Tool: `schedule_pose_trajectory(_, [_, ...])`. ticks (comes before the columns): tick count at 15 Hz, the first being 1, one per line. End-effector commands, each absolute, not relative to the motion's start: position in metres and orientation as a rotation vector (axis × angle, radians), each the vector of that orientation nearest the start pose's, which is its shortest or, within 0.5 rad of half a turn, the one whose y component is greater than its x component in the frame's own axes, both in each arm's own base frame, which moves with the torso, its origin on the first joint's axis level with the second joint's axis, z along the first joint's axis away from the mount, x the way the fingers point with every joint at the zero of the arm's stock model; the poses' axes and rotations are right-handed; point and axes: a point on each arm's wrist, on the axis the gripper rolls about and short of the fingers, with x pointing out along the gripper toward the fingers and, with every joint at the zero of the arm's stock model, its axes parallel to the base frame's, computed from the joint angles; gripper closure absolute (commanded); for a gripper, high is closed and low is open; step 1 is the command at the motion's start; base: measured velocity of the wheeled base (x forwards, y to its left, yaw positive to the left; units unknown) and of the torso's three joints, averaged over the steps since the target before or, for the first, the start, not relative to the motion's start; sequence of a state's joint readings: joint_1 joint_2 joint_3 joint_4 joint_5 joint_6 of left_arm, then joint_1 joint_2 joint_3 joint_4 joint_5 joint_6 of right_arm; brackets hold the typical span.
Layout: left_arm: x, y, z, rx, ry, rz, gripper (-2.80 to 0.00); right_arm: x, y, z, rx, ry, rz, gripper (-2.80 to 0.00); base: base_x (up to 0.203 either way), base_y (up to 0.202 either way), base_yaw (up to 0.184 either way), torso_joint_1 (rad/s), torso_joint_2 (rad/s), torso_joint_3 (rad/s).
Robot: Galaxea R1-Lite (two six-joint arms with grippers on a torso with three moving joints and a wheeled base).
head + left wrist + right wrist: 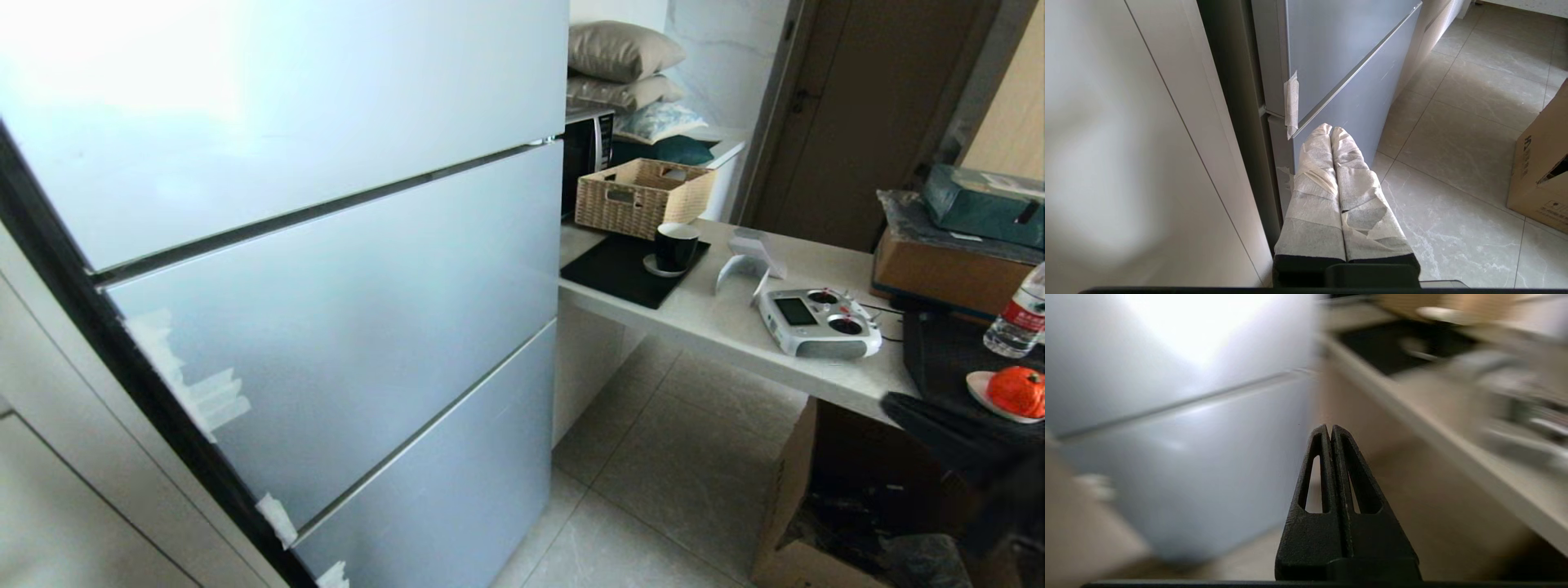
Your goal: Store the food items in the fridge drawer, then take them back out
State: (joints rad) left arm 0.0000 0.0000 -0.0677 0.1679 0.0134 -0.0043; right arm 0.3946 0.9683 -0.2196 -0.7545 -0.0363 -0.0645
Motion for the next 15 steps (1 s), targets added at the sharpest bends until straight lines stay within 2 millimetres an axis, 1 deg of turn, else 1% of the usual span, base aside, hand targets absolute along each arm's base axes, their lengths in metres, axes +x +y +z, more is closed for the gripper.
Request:
schedule_pose_trajectory(1, [-0.029,0.0,0.077,-0.004,0.101,0.014,0.0,0.043,0.01,0.171,-0.06,-0.177,0.214,0.0,0.0,0.0,0.0,0.0,0.0,0.0])
schedule_pose_trajectory(3, [-0.029,0.0,0.077,-0.004,0.101,0.014,0.0,0.015,0.002,0.143,-0.107,-0.143,0.138,0.0,0.0,0.0,0.0,0.0,0.0,0.0])
schedule_pose_trajectory(6, [-0.029,0.0,0.077,-0.004,0.102,0.014,0.0,-0.014,0.0,0.099,-0.155,-0.066,0.09,0.0,0.0,0.0,0.0,0.0,0.0,0.0])
schedule_pose_trajectory(8, [-0.029,0.0,0.077,-0.004,0.101,0.014,0.0,-0.023,0.001,0.083,-0.153,-0.057,0.073,0.0,0.0,0.0,0.0,0.0,0.0,0.0])
schedule_pose_trajectory(9, [-0.029,0.0,0.077,-0.004,0.102,0.014,0.0,-0.023,0.001,0.075,-0.149,-0.006,0.067,0.0,0.0,0.0,0.0,0.0,0.0,0.0])
schedule_pose_trajectory(12, [-0.029,0.0,0.077,-0.004,0.101,0.014,0.0,-0.023,0.0,0.075,-0.075,0.006,0.034,0.0,0.0,0.0,0.0,0.0,0.0,0.0])
schedule_pose_trajectory(15, [-0.029,0.0,0.077,-0.004,0.101,0.014,0.0,-0.023,0.0,0.075,-0.051,0.001,0.029,0.0,0.0,0.0,0.0,0.0,0.0,0.0])
